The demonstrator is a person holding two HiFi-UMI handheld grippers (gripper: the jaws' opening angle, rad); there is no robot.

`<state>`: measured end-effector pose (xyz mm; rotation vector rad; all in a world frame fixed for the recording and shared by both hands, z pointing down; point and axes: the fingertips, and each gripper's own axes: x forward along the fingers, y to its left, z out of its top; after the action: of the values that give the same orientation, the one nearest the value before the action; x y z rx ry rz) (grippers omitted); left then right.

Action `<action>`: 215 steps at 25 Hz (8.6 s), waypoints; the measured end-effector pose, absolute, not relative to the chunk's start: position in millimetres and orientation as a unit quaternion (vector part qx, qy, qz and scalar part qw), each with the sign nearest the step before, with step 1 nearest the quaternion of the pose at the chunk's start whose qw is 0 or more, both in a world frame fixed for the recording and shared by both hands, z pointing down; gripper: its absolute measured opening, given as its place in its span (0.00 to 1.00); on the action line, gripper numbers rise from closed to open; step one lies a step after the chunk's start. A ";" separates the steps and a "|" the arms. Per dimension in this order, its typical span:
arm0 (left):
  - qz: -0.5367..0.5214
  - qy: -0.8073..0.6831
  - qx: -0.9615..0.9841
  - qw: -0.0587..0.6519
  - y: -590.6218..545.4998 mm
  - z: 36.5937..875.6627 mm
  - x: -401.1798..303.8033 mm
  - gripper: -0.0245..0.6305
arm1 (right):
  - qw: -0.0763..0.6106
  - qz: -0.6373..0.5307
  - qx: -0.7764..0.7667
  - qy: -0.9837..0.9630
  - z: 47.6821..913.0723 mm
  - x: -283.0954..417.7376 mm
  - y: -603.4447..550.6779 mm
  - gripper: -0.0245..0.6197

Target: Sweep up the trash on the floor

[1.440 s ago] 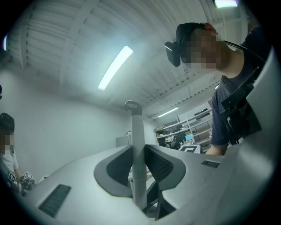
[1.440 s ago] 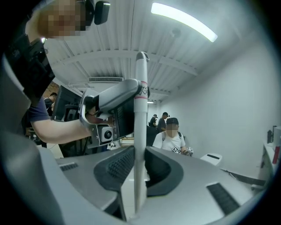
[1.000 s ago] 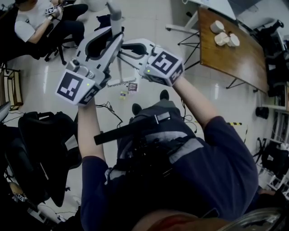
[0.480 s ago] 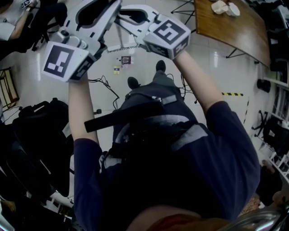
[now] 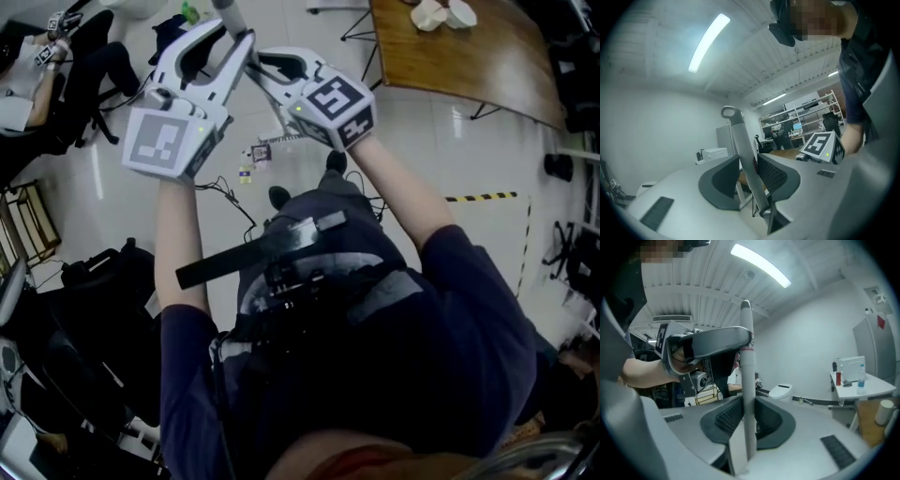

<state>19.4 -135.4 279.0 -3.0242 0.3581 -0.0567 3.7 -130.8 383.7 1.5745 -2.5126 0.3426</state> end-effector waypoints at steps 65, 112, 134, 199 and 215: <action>-0.171 -0.182 -0.967 -0.046 -186.1 515.7 395.9 0.22 | 0.144 0.350 0.756 -0.533 660.0 379.3 -188.1 0.19; -0.213 -0.186 -0.956 -0.076 -186.8 558.9 400.6 0.22 | 0.101 0.380 0.741 -0.544 600.6 380.0 -121.2 0.16; -0.251 -0.223 -0.941 -0.028 -157.9 585.4 430.6 0.22 | 0.093 0.245 0.787 -0.559 501.7 436.3 -178.5 0.32; -0.163 0.078 -0.984 -0.004 -256.6 399.2 375.3 0.05 | 0.057 0.101 0.654 -0.748 376.5 415.8 -206.0 0.05; -0.206 0.310 -0.928 -0.002 -210.3 390.6 284.4 0.05 | 0.050 0.129 0.386 -0.912 389.4 322.6 -193.3 0.05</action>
<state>284.4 -210.3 390.6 -2.9198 0.9745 -0.6485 322.6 -193.3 389.4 1.1762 -2.7764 0.3934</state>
